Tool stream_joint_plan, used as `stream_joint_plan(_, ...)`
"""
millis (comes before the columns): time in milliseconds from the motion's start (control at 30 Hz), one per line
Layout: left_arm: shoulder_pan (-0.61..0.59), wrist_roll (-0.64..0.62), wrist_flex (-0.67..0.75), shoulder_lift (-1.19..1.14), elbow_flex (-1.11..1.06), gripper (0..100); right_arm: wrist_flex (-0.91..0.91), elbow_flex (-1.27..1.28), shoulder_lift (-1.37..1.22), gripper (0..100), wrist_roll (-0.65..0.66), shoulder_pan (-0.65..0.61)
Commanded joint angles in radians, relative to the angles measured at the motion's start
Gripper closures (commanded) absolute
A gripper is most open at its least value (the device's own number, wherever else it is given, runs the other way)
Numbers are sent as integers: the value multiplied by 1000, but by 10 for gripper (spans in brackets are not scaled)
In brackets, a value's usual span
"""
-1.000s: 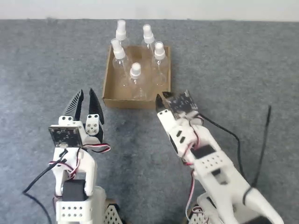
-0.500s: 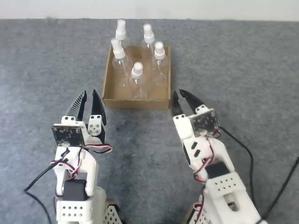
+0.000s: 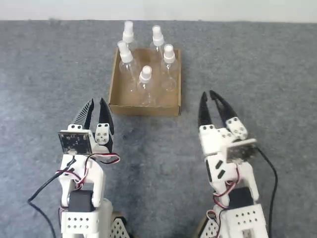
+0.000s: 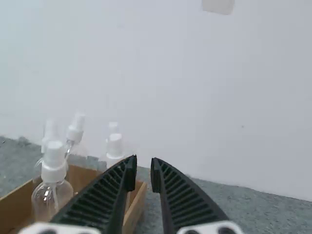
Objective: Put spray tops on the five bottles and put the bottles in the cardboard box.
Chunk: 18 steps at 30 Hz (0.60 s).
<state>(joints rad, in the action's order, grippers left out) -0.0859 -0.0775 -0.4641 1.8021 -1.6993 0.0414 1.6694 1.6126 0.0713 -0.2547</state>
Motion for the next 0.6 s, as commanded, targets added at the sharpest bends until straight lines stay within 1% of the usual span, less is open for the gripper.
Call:
stream_joint_plan(0,-2,34,-40,15,13,923,-191,15,206,989,-60,110)
stream_joint_plan(100,-3,34,-100,15,13,923,-265,5,203,988,-103,183)
stream_joint_plan(200,-3,32,-170,15,13,921,-312,12,196,988,-143,222)
stream_joint_plan(333,-3,32,-261,15,13,920,-458,14,203,988,-172,223)
stream_joint_plan(467,-3,31,-358,15,13,920,-625,14,203,988,-167,225)
stream_joint_plan(567,-23,31,-400,12,13,920,-783,14,203,990,-166,223)
